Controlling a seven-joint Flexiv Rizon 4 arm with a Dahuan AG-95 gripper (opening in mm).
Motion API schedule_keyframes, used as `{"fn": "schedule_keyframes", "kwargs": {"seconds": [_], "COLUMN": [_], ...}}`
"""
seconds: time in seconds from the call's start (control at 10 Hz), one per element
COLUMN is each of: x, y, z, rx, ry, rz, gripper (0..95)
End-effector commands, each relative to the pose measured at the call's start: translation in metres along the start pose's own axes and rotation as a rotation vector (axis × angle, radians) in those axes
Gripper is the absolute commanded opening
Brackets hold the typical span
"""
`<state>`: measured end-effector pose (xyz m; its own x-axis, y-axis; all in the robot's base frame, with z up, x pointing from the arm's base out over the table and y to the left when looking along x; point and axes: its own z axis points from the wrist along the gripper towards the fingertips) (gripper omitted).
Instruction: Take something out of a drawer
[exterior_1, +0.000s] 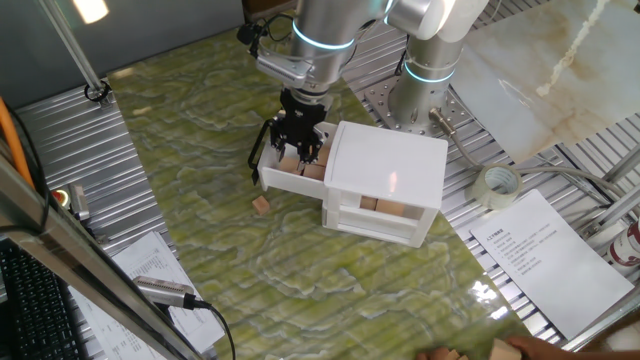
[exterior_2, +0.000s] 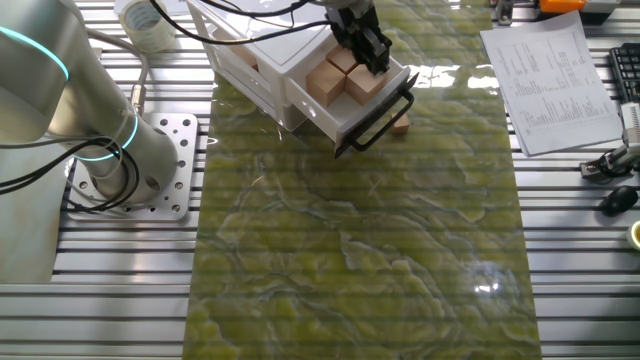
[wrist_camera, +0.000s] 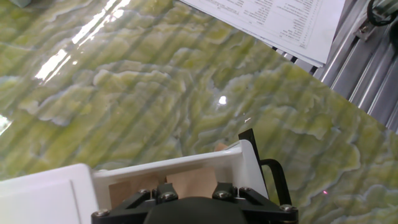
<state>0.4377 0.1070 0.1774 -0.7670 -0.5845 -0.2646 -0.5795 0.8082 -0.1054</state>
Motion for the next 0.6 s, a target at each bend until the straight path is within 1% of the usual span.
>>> {"fn": "schedule_keyframes", "kwargs": {"seconds": [0.1,0.6], "x": [0.0000,0.0000], "y": [0.0005,0.0005], "z": [-0.0004,-0.0004], "rx": [-0.019,-0.022], "ry": [-0.011,-0.010], "rz": [-0.003,-0.015], "gripper": [38.0,38.0]}}
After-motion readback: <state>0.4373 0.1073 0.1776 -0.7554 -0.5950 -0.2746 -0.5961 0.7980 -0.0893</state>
